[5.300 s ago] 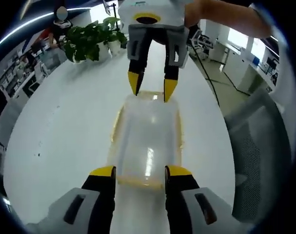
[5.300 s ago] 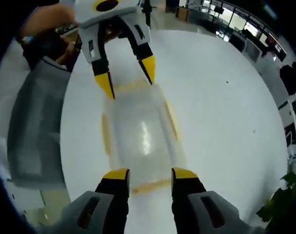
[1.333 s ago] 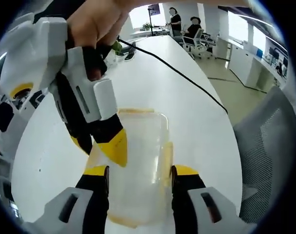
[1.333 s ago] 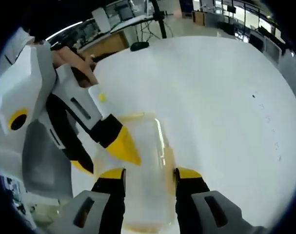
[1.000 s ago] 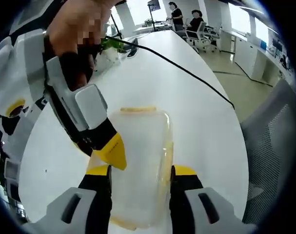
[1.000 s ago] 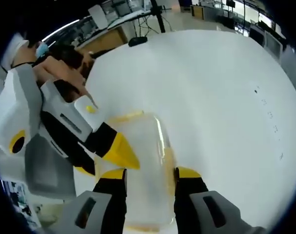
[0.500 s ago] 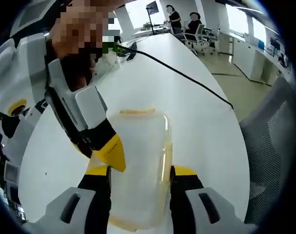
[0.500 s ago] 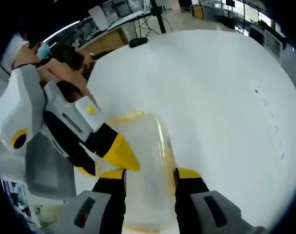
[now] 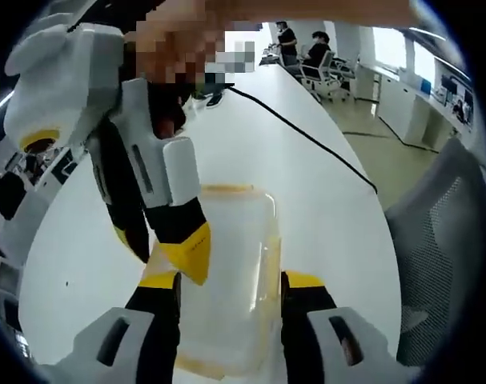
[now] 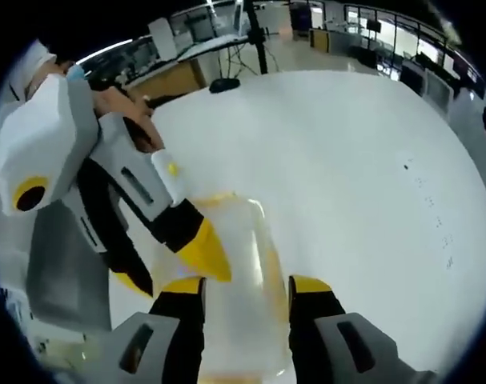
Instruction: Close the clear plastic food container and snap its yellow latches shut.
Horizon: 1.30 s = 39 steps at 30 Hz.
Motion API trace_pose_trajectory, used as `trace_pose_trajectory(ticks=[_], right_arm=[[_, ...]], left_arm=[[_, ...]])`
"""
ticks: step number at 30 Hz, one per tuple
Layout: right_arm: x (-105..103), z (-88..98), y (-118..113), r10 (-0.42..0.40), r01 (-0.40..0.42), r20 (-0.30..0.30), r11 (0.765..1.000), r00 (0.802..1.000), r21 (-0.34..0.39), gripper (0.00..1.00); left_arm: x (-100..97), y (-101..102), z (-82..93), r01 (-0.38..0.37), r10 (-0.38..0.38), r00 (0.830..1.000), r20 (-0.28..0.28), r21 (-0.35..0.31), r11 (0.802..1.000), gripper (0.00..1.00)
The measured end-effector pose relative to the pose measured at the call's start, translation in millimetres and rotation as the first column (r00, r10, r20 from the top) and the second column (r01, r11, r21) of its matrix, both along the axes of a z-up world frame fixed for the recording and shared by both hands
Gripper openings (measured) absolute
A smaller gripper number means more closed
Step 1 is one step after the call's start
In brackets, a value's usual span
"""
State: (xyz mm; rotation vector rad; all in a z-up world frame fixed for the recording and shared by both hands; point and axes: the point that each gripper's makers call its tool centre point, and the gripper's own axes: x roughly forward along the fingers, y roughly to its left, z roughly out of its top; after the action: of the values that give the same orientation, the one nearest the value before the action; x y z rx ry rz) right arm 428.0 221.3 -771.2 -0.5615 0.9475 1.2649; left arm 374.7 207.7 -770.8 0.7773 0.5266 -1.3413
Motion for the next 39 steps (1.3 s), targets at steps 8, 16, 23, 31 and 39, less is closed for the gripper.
trace_pose_trajectory(ticks=[8, 16, 23, 31, 39], right_arm=[[-5.3, 0.3, -14.6, -0.007, 0.007, 0.05, 1.0, 0.999, 0.0, 0.51], [-19.0, -1.0, -28.2, -0.024, 0.024, 0.058, 1.0, 0.998, -0.004, 0.63], [-28.1, -0.9, -37.6, -0.034, 0.035, 0.077, 0.999, 0.996, -0.017, 0.65], [-24.6, 2.8, -44.5, -0.038, 0.043, 0.149, 0.999, 0.988, -0.028, 0.74], [-38.5, -5.6, -51.0, -0.003, 0.013, 0.169, 0.998, 0.986, -0.059, 0.74]], left_arm=[[0.2, 5.8, 1.9, 0.043, -0.043, 0.999, 0.008, 0.004, 0.999, 0.66], [11.2, 15.8, -8.4, 0.061, -0.062, 0.998, 0.007, 0.042, 0.997, 0.77], [21.0, 22.9, -14.2, 0.058, -0.059, 0.998, 0.004, 0.063, 0.996, 0.8], [24.8, 26.7, -19.7, 0.073, -0.073, 0.997, 0.002, 0.083, 0.994, 0.82], [26.4, 30.4, -27.3, 0.089, -0.09, 0.996, 0.005, 0.108, 0.99, 0.82]])
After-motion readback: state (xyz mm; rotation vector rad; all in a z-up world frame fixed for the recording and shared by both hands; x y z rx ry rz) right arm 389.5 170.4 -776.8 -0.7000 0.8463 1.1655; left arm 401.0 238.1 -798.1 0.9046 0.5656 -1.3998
